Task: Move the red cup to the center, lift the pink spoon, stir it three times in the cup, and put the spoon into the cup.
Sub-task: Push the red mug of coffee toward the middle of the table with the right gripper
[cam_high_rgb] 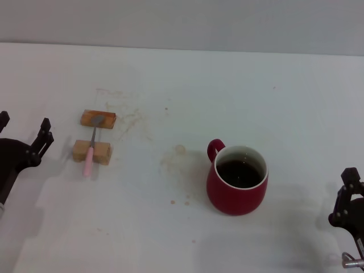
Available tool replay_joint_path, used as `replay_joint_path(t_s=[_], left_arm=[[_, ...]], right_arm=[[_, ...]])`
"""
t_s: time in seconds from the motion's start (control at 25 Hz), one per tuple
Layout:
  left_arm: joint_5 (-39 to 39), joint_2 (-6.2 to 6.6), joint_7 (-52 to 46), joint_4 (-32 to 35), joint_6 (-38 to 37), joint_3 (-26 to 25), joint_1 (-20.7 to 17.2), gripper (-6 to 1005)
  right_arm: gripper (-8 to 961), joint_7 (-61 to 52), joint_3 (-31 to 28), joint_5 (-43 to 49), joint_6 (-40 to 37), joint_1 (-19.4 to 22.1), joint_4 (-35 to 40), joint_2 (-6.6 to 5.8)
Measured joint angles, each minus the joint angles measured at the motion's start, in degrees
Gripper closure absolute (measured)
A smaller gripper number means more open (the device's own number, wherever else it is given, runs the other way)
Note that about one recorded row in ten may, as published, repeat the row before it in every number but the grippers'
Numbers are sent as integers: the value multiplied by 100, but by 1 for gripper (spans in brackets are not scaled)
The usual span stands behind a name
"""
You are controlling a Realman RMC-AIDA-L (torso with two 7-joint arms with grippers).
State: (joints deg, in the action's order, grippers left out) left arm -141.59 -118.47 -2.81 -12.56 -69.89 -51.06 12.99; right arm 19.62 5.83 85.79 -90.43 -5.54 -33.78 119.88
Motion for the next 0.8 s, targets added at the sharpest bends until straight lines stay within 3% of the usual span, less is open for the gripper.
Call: replay_joint_path(t_s=[0.36,0.8], left_arm=[[0,0,-66,-1,179,58,142,156],[0,14,-42,-77,80,35,38,156]], right_arm=[[953,-166,5,5,-99,-52,14,-9],[953,-305,227,54,-75,-30,65,-8]])
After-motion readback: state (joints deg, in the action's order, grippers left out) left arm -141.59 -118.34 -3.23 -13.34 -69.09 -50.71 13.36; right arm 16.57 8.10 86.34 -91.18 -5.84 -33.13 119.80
